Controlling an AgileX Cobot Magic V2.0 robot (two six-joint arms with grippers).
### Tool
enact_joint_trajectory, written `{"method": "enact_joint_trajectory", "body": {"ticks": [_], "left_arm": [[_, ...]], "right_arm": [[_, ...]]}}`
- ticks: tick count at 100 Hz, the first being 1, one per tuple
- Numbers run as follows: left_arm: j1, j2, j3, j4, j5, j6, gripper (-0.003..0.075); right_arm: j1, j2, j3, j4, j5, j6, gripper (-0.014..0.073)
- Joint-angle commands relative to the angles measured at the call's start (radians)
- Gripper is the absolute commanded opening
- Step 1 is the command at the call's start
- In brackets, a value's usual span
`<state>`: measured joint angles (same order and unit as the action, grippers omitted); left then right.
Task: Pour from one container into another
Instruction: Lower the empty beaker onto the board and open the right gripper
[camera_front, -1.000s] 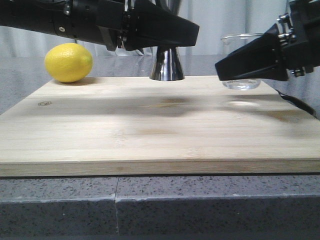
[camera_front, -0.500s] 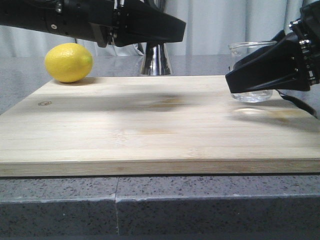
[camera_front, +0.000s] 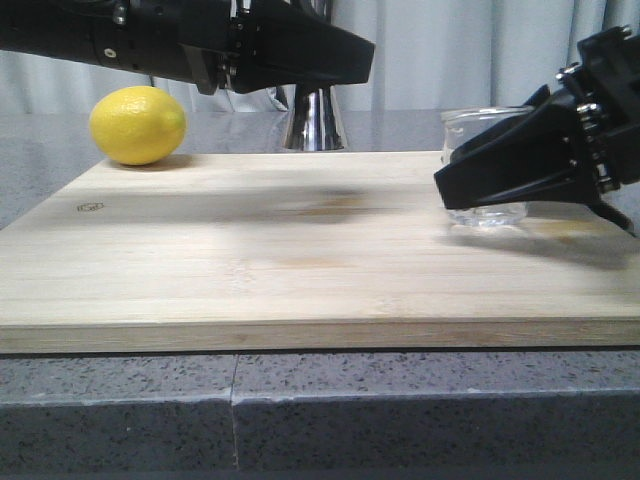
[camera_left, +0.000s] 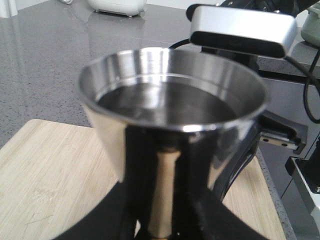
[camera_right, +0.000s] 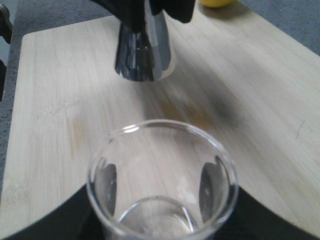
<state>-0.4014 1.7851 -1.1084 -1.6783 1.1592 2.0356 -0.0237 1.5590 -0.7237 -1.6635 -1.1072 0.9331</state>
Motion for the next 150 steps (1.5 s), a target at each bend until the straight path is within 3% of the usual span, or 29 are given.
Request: {"method": "enact_joint_trajectory", "body": {"ticks": [1, 52, 150], "left_arm": [[0.001, -0.054, -0.031, -0.082, 0.123, -0.007, -0.0019], [0.001, -0.054, -0.031, -0.082, 0.123, -0.007, -0.0019], [0.001, -0.054, -0.031, -0.082, 0.123, -0.007, -0.0019]], "right_arm": [[0.001, -0.021, -0.021, 0.072, -0.032, -0.005, 0.0236], [0.001, -0.015, -0.021, 0.121, -0.018, -0.087, 0.0236], [0.001, -0.015, -0.021, 0.016, 0.025, -0.085, 0.0236]]}}
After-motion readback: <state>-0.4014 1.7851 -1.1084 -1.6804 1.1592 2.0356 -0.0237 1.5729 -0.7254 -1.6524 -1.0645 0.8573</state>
